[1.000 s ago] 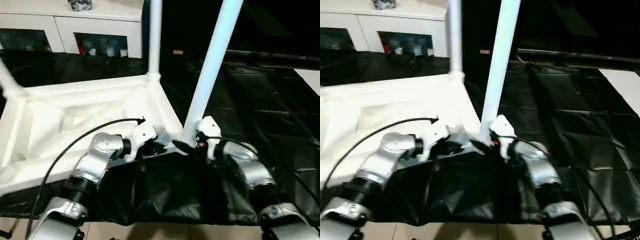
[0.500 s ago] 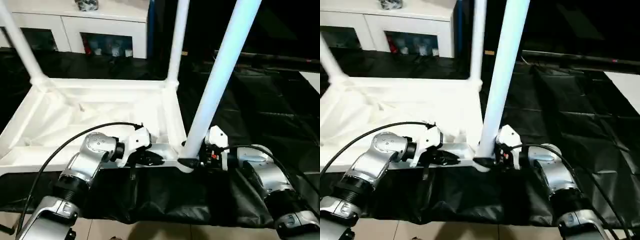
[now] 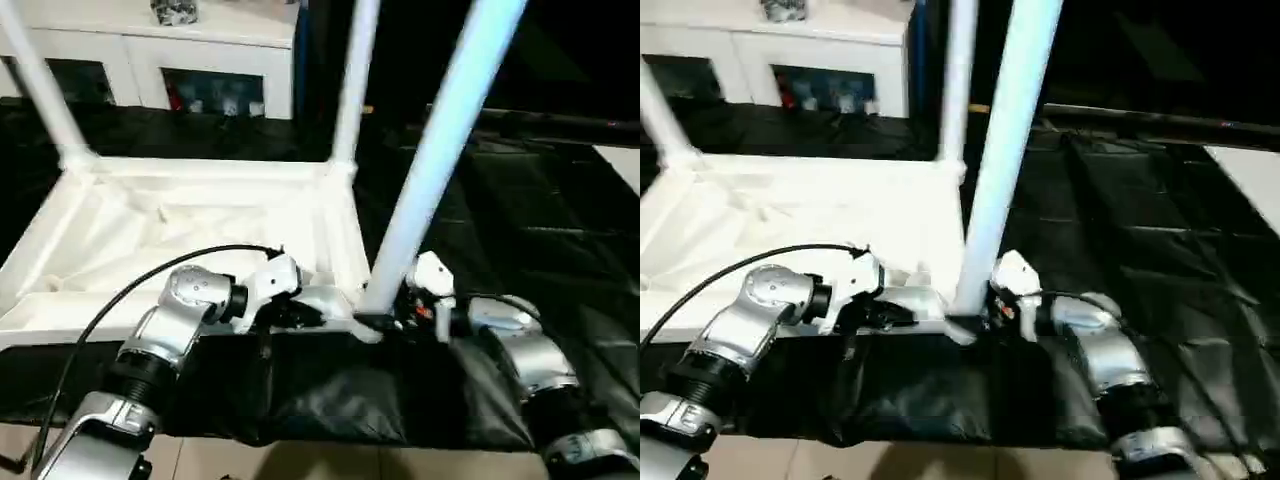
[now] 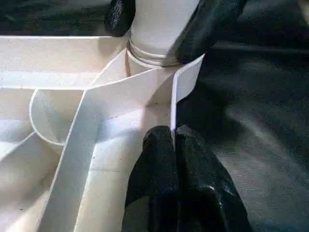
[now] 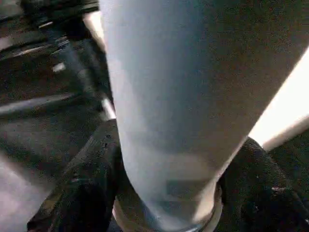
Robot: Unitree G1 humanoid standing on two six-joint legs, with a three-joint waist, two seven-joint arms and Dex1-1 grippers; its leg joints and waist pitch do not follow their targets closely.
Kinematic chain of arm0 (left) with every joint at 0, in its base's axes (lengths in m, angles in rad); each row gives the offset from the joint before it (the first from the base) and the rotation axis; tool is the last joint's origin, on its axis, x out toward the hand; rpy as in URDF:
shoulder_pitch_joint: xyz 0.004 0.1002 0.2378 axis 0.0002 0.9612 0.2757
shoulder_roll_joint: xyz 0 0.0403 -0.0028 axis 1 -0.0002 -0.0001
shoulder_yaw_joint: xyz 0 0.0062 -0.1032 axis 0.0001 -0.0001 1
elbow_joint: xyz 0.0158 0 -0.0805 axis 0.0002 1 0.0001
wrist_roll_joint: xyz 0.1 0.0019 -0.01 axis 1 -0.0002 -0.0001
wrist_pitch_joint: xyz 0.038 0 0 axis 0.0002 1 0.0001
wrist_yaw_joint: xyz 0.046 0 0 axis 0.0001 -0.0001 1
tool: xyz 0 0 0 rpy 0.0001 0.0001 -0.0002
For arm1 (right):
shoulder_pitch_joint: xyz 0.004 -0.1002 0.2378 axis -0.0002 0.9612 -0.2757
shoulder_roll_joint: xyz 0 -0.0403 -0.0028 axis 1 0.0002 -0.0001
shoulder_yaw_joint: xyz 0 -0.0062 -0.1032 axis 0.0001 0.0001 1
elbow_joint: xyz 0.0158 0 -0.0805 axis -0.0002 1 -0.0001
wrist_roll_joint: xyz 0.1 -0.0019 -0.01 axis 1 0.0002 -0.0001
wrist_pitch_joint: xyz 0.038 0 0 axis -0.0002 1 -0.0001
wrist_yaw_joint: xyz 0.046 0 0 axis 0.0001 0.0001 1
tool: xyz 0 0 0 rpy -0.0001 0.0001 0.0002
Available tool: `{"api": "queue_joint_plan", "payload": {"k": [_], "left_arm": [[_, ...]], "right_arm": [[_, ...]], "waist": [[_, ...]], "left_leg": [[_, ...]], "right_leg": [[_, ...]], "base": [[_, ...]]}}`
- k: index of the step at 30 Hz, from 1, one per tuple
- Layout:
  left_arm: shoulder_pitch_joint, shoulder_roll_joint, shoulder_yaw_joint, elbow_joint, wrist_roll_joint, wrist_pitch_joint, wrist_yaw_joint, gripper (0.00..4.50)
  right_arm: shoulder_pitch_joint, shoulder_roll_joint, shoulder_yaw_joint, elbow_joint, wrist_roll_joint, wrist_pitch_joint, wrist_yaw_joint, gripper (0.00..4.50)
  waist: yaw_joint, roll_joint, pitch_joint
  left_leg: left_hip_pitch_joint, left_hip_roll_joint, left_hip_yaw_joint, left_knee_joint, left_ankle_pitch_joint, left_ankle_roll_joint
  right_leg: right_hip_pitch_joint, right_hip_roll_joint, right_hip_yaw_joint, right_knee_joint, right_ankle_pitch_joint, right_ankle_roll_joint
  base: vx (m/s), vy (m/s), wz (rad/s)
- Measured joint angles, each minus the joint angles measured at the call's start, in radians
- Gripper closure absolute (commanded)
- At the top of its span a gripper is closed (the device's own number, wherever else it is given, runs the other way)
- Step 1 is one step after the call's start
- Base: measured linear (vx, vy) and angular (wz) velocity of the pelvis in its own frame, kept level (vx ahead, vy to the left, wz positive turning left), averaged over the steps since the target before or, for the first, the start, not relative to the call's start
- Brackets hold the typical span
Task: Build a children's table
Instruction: Rotate leg to tighten
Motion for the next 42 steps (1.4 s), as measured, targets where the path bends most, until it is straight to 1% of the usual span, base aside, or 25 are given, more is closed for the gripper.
{"api": "queue_joint_plan", "payload": {"k": [1,3,5,7,9,13,14,15,17,18,20,21,23,28,30,31,35,37,40,41,42], "left_arm": [[-0.002,-0.014,0.007,0.001,0.014,0.014,0.043,4.5],[-0.005,-0.055,0.015,0.001,0.04,0.05,0.127,4.5],[-0.006,-0.076,0.015,-0.001,0.048,0.068,0.166,4.5],[-0.012,-0.103,0.016,0.003,0.059,0.097,0.236,4.5],[-0.022,-0.128,0.016,0.012,0.069,0.119,0.291,4.5],[-0.033,-0.158,0.017,0.03,0.087,0.124,0.343,4.5],[-0.034,-0.16,0.018,0.03,0.091,0.124,0.347,4.5],[-0.035,-0.162,0.018,0.03,0.093,0.123,0.349,4.5],[-0.039,-0.166,0.016,0.03,0.095,0.123,0.349,4.5],[-0.04,-0.166,0.014,0.03,0.095,0.123,0.347,4.5],[-0.04,-0.166,0.014,0.03,0.095,0.119,0.338,4.5],[-0.04,-0.166,0.013,0.03,0.095,0.116,0.333,4.5],[-0.041,-0.163,0.013,0.029,0.092,0.11,0.319,4.5],[-0.04,-0.129,0.014,0.026,0.057,0.09,0.253,4.5],[-0.036,-0.11,0.014,0.016,0.045,0.083,0.214,4.5],[-0.031,-0.094,0.013,0.008,0.034,0.075,0.177,4.5],[-0.025,-0.055,0.006,-0.003,0.014,0.037,0.078,4.5],[-0.025,-0.043,0.002,-0.005,0.006,0.024,0.045,4.5],[-0.021,-0.024,-0.008,-0.009,-0.014,0.014,-0.009,4.5],[-0.02,-0.016,-0.013,-0.009,-0.022,0.009,-0.031,4.5],[-0.018,-0.01,-0.016,-0.01,-0.026,0.005,-0.05,4.5]], "right_arm": [[-0.017,0.026,-0.009,0.023,-0.009,0.009,-0.072,1.96],[-0.044,0.071,-0.033,0.063,-0.019,0.029,-0.211,1.96],[-0.054,0.088,-0.042,0.078,-0.02,0.041,-0.277,1.96],[-0.086,0.141,-0.062,0.107,-0.04,0.071,-0.41,1.96],[-0.12,0.169,-0.07,0.142,-0.048,0.09,-0.504,1.96],[-0.15,0.193,-0.081,0.197,-0.052,0.062,-0.587,1.96],[-0.158,0.196,-0.084,0.213,-0.052,0.046,-0.589,1.4],[-0.159,0.196,-0.086,0.217,-0.052,0.041,-0.588,1.26],[-0.16,0.196,-0.086,0.22,-0.08,0.04,-0.586,1.19],[-0.161,0.196,-0.086,0.22,-0.081,0.042,-0.586,1.19],[-0.161,0.19,-0.082,0.221,-0.093,0.038,-0.582,0.78],[-0.161,0.186,-0.077,0.222,-0.097,0.035,-0.579,0.78],[-0.161,0.181,-0.071,0.228,-0.099,0.017,-0.558,0.78],[-0.154,0.132,-0.045,0.234,-0.096,-0.053,-0.426,0.78],[-0.138,0.113,-0.04,0.214,-0.084,-0.074,-0.357,0.78],[-0.119,0.09,-0.033,0.19,-0.073,-0.082,-0.286,0.78],[-0.072,0.014,-0.008,0.112,-0.031,-0.076,-0.083,0.78],[-0.055,-0.016,0.001,0.078,-0.01,-0.062,-0.014,0.78],[-0.027,-0.05,0.008,0.039,0.012,-0.053,0.084,0.78],[-0.016,-0.062,0.012,0.021,0.022,-0.045,0.118,0.95],[-0.003,-0.072,0.018,0.003,0.029,-0.041,0.145,0.95]], "waist": [[-0.009,-0.001,0.0],[-0.022,0.0,0.0],[-0.027,0.0,0.0],[-0.035,0.001,-0.001],[-0.037,0.001,-0.001],[-0.036,0.004,-0.002],[-0.036,0.004,-0.002],[-0.036,0.004,-0.002],[-0.035,0.004,-0.002],[-0.034,0.004,-0.002],[-0.033,0.004,-0.002],[-0.032,0.004,-0.002],[-0.03,0.005,-0.001],[-0.024,0.008,0.0],[-0.019,0.01,0.001],[-0.013,0.012,0.002],[0.0,0.016,0.005],[0.003,0.016,0.005],[0.011,0.016,0.005],[0.014,0.016,0.005],[0.018,0.016,0.005]], "left_leg": [[0.001,0.0,0.0,0.0,0.0,0.0],[0.001,-0.001,-0.001,0.0,0.0,0.0],[0.001,-0.001,-0.001,0.0,0.0,0.0],[0.001,-0.002,-0.001,0.0,0.0,0.0],[0.001,-0.002,-0.002,0.0,0.0,0.0],[0.001,-0.002,-0.002,-0.001,0.0,0.0],[0.0,-0.002,-0.002,-0.001,0.0,0.0],[0.0,-0.002,-0.002,-0.001,0.0,0.0],[-0.001,-0.002,-0.003,-0.002,0.0,0.0],[-0.001,-0.002,-0.003,-0.002,0.0,0.0],[-0.002,-0.002,-0.003,-0.002,0.0,0.0],[-0.002,-0.002,-0.003,-0.002,0.0,0.0],[-0.002,-0.002,-0.003,-0.003,0.0,0.0],[-0.004,-0.001,-0.003,-0.008,0.0,0.0],[-0.005,0.0,-0.003,-0.009,0.0,0.0],[-0.006,0.001,-0.003,-0.01,0.0,0.0],[-0.01,0.001,-0.002,-0.006,0.0,0.001],[-0.013,0.001,-0.002,-0.004,0.0,0.001],[-0.014,0.001,0.0,0.0,-0.001,0.003],[-0.013,0.001,0.001,0.0,-0.001,0.003],[-0.013,0.001,0.001,0.0,-0.001,0.003]], "right_leg": [[0.0,0.0,0.0,-0.001,0.0,0.0],[0.0,-0.001,0.0,-0.004,0.0,0.0],[0.0,-0.001,0.0,-0.007,0.0,0.001],[0.0,-0.001,0.0,-0.006,0.0,0.001],[-0.001,-0.001,0.0,-0.007,0.0,0.001],[-0.001,-0.001,0.0,-0.007,0.0,0.001],[-0.002,-0.001,0.0,-0.007,0.0,0.001],[-0.002,-0.001,0.0,-0.007,0.0,0.001],[-0.002,-0.001,-0.001,-0.007,0.0,0.001],[-0.002,-0.001,-0.001,-0.007,0.0,0.001],[-0.002,-0.001,0.0,-0.007,0.0,0.0],[-0.002,-0.001,0.0,-0.007,0.0,0.0],[-0.002,-0.001,-0.001,-0.006,0.0,0.0],[-0.005,0.0,-0.002,-0.004,0.002,-0.002],[-0.006,0.001,-0.004,-0.003,0.004,-0.006],[-0.006,0.001,-0.004,-0.003,0.004,-0.005],[-0.007,0.001,-0.004,-0.005,0.002,-0.005],[-0.007,0.0,-0.004,-0.007,0.002,-0.005],[-0.007,-0.001,-0.003,-0.006,0.002,-0.005],[-0.007,-0.001,-0.003,-0.006,0.002,-0.005],[-0.007,-0.001,-0.004,-0.005,0.002,-0.005]], "base": [[0.0,0.0,0.0],[0.0,0.0,0.0],[0.0,0.0,0.0],[0.0,0.0,0.0],[0.0,0.0,0.0],[0.0,0.0,0.0],[0.0,0.0,0.0],[0.0,0.0,0.0],[0.0,0.0,0.0],[0.0,0.0,0.0],[0.0,0.0,0.0],[0.0,0.0,0.0],[0.0,0.0,0.0],[0.0,0.0,0.0],[0.0,0.0,0.0],[0.0,0.0,0.0],[0.0,0.0,0.0],[0.0,0.0,0.0],[0.0,0.0,0.0],[0.0,0.0,0.0],[0.0,0.0,0.0]]}}
